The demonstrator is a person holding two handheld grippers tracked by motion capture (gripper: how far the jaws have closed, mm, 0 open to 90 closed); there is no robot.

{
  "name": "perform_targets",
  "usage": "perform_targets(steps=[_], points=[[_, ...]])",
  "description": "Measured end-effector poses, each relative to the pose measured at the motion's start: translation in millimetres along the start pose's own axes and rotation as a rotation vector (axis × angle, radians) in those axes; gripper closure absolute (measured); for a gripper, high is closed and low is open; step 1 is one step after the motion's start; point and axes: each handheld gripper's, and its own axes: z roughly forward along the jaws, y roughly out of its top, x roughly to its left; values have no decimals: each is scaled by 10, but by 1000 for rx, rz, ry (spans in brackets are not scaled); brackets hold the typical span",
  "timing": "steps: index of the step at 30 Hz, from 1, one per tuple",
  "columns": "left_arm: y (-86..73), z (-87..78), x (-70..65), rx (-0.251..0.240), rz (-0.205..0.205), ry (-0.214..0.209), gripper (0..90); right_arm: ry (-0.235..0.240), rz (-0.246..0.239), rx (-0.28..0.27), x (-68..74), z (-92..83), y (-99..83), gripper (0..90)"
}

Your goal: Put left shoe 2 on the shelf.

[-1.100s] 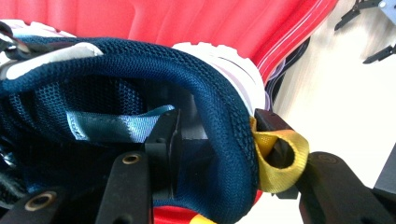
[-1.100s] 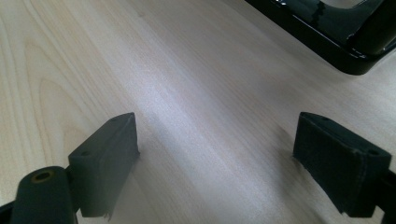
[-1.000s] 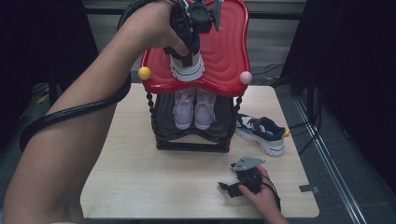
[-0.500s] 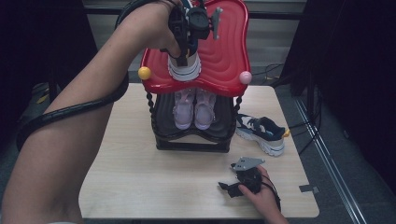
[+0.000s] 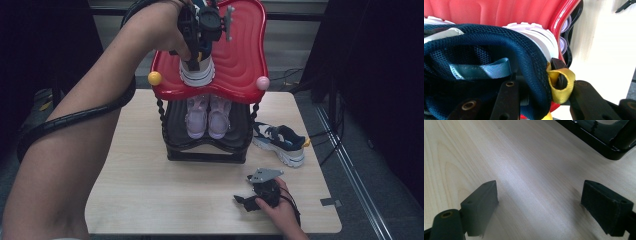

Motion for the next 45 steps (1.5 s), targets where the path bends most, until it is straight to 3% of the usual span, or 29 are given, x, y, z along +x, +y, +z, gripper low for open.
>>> perform_targets(steps=[4, 6, 9, 13, 20, 25, 34, 41, 45], points=[[-17, 1, 13, -9, -23, 1, 656, 0, 0, 0, 0, 0, 0, 134], [-17, -1, 24, -2, -8, 4, 634, 0, 0, 0, 0, 0, 0, 134], [-35, 5, 30, -7, -38, 4, 593, 0, 0, 0, 0, 0, 0, 134], [-45, -15, 56, -1, -44, 30, 511, 0, 0, 0, 0, 0, 0, 134], [-59, -35, 61, -13, -124, 9, 430, 0, 0, 0, 0, 0, 0, 134], [-61, -44, 70, -25, -159, 6, 396, 0, 0, 0, 0, 0, 0, 134], [-59, -76, 70, -38, -274, -49, 378, 0, 0, 0, 0, 0, 0, 134], [-69, -93, 69, -47, -281, -57, 377, 0, 1, 0, 1, 0, 0, 134], [-76, -84, 66, -66, -312, -63, 367, 0, 0, 0, 0, 0, 0, 134]])
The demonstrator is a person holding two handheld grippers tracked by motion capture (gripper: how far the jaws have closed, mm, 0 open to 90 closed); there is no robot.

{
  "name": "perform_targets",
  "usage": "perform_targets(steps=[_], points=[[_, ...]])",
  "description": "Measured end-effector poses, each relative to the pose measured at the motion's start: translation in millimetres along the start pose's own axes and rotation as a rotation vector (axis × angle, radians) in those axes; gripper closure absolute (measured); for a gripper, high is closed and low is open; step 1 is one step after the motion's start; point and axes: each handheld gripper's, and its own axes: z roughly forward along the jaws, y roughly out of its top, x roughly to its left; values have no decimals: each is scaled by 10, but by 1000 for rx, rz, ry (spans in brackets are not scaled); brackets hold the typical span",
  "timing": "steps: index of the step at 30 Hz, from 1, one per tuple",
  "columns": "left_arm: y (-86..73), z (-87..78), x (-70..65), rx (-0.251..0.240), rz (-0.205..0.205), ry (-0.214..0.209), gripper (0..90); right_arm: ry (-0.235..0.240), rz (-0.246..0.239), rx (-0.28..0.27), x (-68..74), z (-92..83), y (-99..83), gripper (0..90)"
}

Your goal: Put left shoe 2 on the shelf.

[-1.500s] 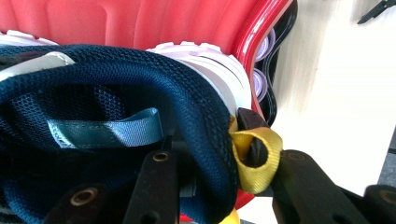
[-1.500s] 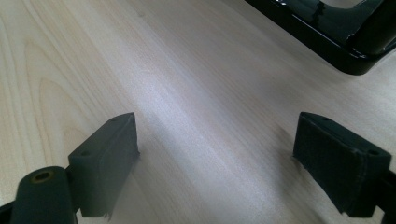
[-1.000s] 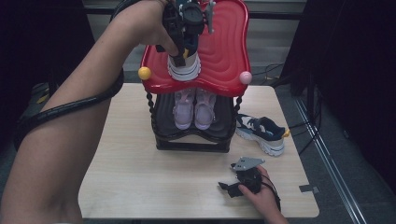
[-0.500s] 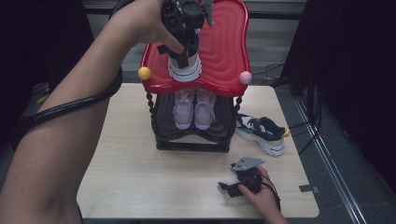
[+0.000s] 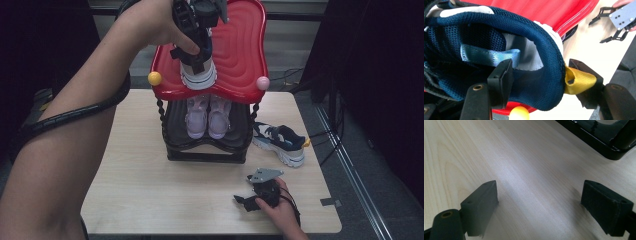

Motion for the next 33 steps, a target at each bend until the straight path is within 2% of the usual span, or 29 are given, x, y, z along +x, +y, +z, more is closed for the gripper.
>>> perform_targets(steps=[3, 9, 20, 25, 28, 33], points=[[10, 4, -15, 0, -5, -11, 310, 0, 0, 0, 0, 0, 0, 134], [23, -40, -35, 8, 0, 0, 288, 0, 1, 0, 1, 0, 0, 134], [-17, -123, -56, 9, -7, -15, 235, 0, 0, 0, 1, 0, 0, 134], [-63, -174, -53, 13, -17, -17, 228, 0, 0, 0, 0, 0, 0, 134], [-107, -188, -45, 43, -29, -17, 217, -1, 1, 0, 0, 0, 0, 134], [-205, -227, -24, 40, -44, -11, 208, -2, 1, 0, -1, 0, 0, 134]])
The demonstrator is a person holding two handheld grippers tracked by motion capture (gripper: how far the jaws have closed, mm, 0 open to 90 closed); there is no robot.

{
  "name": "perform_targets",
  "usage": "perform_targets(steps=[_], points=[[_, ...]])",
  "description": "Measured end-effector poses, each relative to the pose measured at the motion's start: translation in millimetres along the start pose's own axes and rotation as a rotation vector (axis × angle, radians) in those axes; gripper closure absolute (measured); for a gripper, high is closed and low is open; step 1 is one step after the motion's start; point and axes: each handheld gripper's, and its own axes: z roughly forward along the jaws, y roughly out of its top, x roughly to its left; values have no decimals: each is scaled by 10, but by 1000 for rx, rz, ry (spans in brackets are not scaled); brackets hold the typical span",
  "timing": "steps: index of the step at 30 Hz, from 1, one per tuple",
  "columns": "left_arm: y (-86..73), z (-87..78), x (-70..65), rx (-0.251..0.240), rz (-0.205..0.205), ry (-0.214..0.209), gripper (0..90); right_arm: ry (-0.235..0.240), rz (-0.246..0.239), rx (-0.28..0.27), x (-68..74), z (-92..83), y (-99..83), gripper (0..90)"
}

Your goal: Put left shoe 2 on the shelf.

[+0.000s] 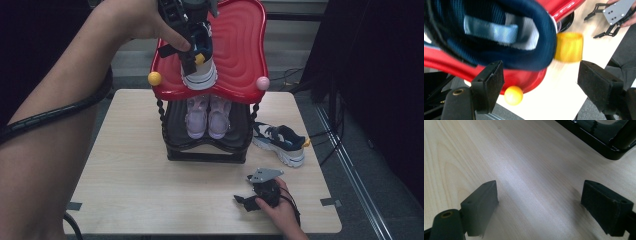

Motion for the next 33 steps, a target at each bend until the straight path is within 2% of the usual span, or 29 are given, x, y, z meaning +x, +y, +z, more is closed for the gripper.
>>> perform_targets(steps=[10, 14, 18, 21, 33], points=[[-201, 14, 26, 25, -28, -4, 197, -4, 3, 0, -2, 0, 1, 134], [-305, 40, 39, 36, -36, -18, 199, -4, 3, 0, -1, 0, 1, 134], [-399, 62, 48, 32, -55, -15, 198, -4, 4, 1, -1, 0, 1, 134], [-472, 78, 62, 48, -55, -11, 198, -4, 4, 1, -1, 0, 1, 134], [-759, 160, 98, 57, -98, -30, 203, -6, 4, 0, -1, 0, 1, 133]])
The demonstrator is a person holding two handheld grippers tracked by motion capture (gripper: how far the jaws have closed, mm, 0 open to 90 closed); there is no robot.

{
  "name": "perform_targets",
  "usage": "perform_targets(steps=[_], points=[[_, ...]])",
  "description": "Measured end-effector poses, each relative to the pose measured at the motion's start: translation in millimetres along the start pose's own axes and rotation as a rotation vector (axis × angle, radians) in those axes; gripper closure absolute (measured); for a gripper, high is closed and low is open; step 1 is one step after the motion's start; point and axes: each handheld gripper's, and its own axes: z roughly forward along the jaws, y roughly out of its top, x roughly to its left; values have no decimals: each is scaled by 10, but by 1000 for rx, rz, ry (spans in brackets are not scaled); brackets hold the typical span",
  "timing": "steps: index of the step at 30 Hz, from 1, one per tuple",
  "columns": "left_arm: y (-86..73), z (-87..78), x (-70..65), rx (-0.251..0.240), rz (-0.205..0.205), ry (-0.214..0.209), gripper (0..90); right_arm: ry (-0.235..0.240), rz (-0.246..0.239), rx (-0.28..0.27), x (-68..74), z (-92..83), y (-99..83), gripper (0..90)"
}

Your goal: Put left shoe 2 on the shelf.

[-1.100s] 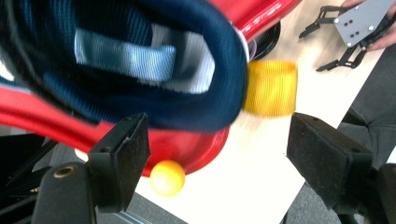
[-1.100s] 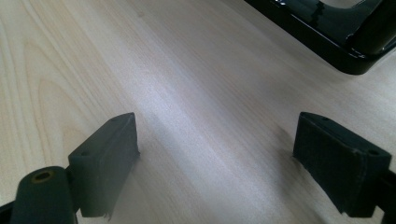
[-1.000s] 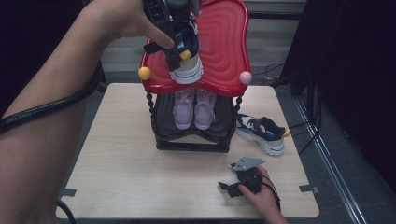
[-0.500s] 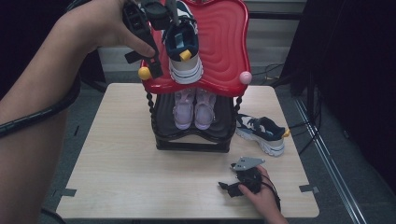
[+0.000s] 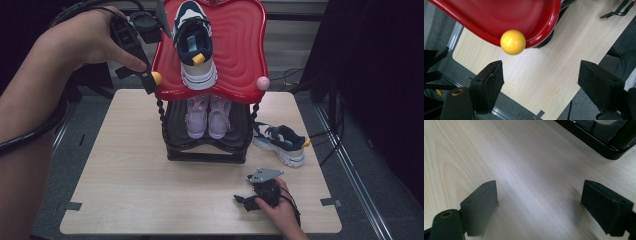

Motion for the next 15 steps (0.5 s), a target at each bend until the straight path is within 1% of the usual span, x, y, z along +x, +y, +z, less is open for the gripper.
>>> perform_targets(steps=[1, 3, 4, 5, 6, 7, 8, 11, 15], points=[[-22, 7, 4, -1, 3, 6, 203, 0, 0, 0, 0, 0, 0, 133], [-66, 17, 20, 10, 3, -3, 203, 0, 0, 0, 0, 0, 0, 133], [-83, 29, 18, 4, -11, -2, 203, 0, 0, 0, 0, 0, 0, 133], [-103, 43, 24, 6, -14, -2, 204, 0, 0, 0, 0, 0, 0, 133], [-127, 60, 21, 6, -25, -5, 204, 0, 0, 0, 0, 0, 0, 133], [-141, 68, 27, 6, -24, -6, 204, 0, 0, 0, 0, 0, 0, 133], [-161, 82, 29, 4, -31, -10, 204, 0, 0, 0, 0, 0, 0, 133], [-214, 124, 39, 5, -32, -7, 205, 0, 1, 0, 1, 0, 0, 133], [-281, 168, 39, 14, -35, -13, 205, 0, 1, 0, 1, 0, 0, 133]])
